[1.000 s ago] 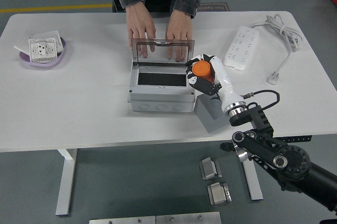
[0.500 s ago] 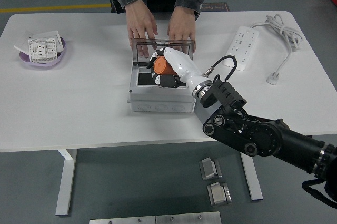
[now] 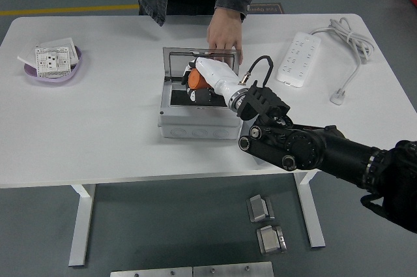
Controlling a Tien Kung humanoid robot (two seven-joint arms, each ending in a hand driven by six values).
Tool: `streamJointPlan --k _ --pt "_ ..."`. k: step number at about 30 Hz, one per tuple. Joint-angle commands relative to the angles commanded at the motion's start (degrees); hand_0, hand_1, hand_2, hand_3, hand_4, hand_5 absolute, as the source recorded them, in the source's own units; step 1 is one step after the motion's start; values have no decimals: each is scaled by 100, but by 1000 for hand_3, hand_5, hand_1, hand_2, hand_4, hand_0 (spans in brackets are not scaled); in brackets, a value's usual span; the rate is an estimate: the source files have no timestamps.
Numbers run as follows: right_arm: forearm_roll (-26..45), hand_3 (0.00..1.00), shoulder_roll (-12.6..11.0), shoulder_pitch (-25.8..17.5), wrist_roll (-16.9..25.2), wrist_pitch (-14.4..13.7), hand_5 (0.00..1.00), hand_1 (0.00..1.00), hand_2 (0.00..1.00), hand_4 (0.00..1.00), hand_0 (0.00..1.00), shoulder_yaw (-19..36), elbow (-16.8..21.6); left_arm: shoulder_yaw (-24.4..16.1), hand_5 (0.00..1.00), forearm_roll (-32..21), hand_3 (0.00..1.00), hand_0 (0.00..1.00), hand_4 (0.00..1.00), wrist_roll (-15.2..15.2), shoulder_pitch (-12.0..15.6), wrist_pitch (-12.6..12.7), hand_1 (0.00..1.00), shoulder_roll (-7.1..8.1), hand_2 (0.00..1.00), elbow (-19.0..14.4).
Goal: Pick up the cylinder from the cube,place it in the box,flap close box
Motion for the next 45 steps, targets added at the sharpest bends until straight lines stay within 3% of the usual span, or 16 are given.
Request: streamJointPlan --k 11,12,17,18,23,24,29,30,35,36,45 --pt "277 222 121 138 186 220 2 187 236 2 272 -261 -379 39 578 -11 865 778 742 1 -20 3 779 3 759 1" --pt "258 300 124 138 196 238 2 211 317 2 288 -259 -390 39 577 -9 865 778 742 1 -20 4 779 2 759 2" --pt "187 300 132 134 226 269 2 211 317 2 288 -247 -406 25 577 7 865 778 742 0 -29 5 779 2 759 2" --pt "171 684 135 132 229 270 47 451 575 385 417 -244 -405 20 577 13 864 777 742 0 -31 5 779 2 759 2" --pt "113 684 139 124 237 258 47 451 575 385 417 -247 -399 13 577 22 864 777 742 -1 -38 6 779 -1 759 1" --pt "102 791 138 122 237 252 87 553 639 599 396 -250 -398 13 578 21 865 777 742 0 -38 6 779 -2 758 2" --pt "63 791 135 112 236 232 87 553 639 599 396 -261 -396 4 578 35 865 777 742 -1 -36 7 779 -3 758 2" --pt "59 857 133 110 238 229 36 578 650 704 392 -261 -395 3 576 33 865 777 742 0 -35 6 779 -4 758 3" --pt "75 857 124 98 254 224 36 578 650 704 392 -272 -402 -7 576 45 865 777 742 0 -40 7 779 -8 758 2" --pt "81 872 124 96 257 224 62 600 657 774 408 -274 -404 -11 576 49 864 777 741 0 -41 7 779 -9 759 2" --pt "122 876 99 53 275 221 83 598 660 798 419 -254 -389 -33 575 74 864 777 740 -1 -46 7 779 -11 759 -2"
